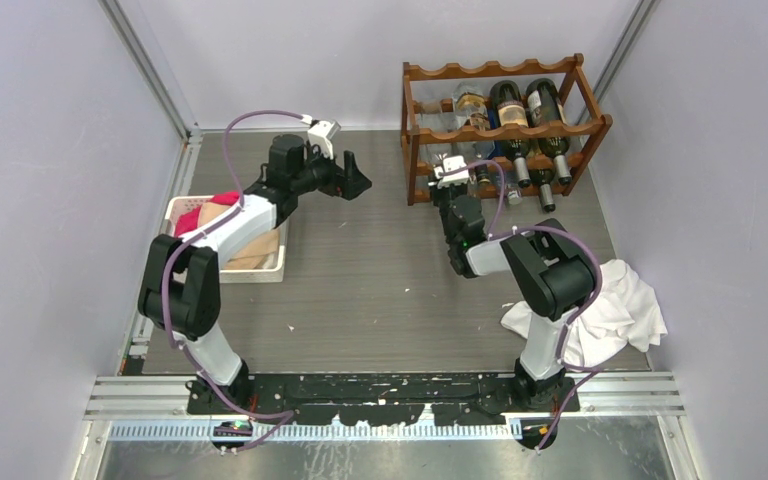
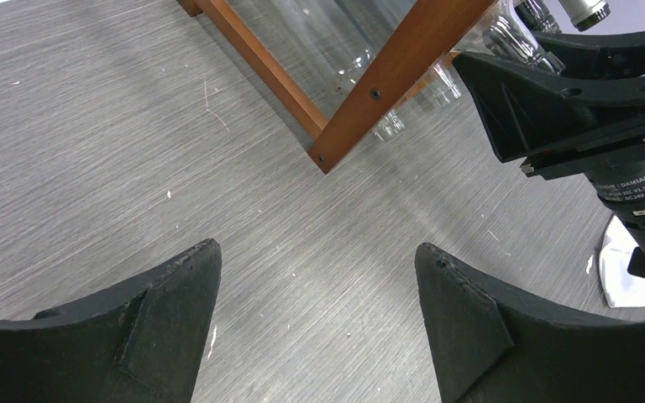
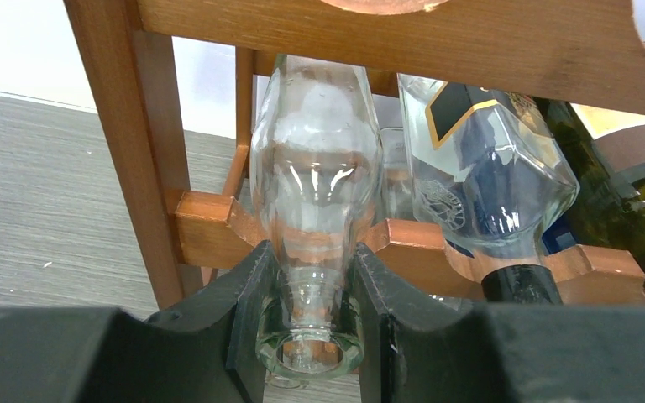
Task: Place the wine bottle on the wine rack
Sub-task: Place the wine bottle in the wine rack.
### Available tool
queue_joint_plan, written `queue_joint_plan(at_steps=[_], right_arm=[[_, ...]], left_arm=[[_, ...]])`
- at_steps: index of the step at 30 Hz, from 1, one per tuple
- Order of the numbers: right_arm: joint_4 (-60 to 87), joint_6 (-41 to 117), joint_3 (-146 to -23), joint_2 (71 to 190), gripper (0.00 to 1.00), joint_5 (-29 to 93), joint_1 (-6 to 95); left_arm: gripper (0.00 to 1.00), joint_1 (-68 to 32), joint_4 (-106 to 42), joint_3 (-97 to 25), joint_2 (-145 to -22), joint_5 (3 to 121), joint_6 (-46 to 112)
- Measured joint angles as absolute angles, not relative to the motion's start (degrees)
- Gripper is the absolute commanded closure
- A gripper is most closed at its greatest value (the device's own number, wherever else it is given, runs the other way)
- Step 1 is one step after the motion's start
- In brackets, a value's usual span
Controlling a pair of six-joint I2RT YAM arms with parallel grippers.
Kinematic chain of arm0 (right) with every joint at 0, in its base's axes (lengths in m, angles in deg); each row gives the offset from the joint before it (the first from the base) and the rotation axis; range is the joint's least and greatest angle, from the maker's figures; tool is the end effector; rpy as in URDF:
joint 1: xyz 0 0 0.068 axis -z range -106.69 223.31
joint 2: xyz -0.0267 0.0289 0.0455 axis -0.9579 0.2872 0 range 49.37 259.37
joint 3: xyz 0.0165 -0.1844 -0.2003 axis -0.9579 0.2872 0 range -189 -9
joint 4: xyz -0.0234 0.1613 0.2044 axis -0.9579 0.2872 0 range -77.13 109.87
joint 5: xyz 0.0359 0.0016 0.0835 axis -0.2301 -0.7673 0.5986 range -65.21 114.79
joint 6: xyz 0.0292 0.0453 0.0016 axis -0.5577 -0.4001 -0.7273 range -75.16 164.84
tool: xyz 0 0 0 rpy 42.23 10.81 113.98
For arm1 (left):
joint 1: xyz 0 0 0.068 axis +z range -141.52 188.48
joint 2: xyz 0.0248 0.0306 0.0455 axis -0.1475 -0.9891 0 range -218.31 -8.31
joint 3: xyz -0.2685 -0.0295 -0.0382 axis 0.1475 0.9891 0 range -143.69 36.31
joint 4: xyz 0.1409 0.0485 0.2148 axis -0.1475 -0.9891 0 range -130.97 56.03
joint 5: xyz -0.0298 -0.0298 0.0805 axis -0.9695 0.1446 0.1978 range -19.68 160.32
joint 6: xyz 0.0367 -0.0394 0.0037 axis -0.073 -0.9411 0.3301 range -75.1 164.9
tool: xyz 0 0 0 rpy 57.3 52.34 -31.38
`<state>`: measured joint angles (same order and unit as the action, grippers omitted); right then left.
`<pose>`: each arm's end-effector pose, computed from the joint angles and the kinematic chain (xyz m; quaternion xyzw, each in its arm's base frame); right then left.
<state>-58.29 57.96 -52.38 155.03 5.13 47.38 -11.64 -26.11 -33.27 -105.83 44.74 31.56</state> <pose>0.3331 0.1485 0.1952 -0.0919 0.6472 -0.0268 0.7563 0.3690 -0.1516 0.2770 0.1739 0.7903 -0.3347 0.4829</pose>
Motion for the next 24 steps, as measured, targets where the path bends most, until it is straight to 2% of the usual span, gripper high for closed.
queue_joint_plan(at_steps=[20, 22, 24], right_arm=[[-59.5, 56.7, -60.3, 161.0, 0.99, 5.0, 48.3], [-59.4, 56.4, -60.3, 161.7, 0.97, 4.6, 48.3], [-59.5, 55.8, -60.6, 162.5, 0.91, 4.3, 48.3]], left_arm=[[0.16, -9.8, -26.2, -35.3, -108.5, 42.0, 30.2], [0.16, -9.6, -26.2, -35.5, -108.7, 41.6, 30.1], [0.16, -9.5, -26.3, -35.8, -109.0, 41.3, 30.1]])
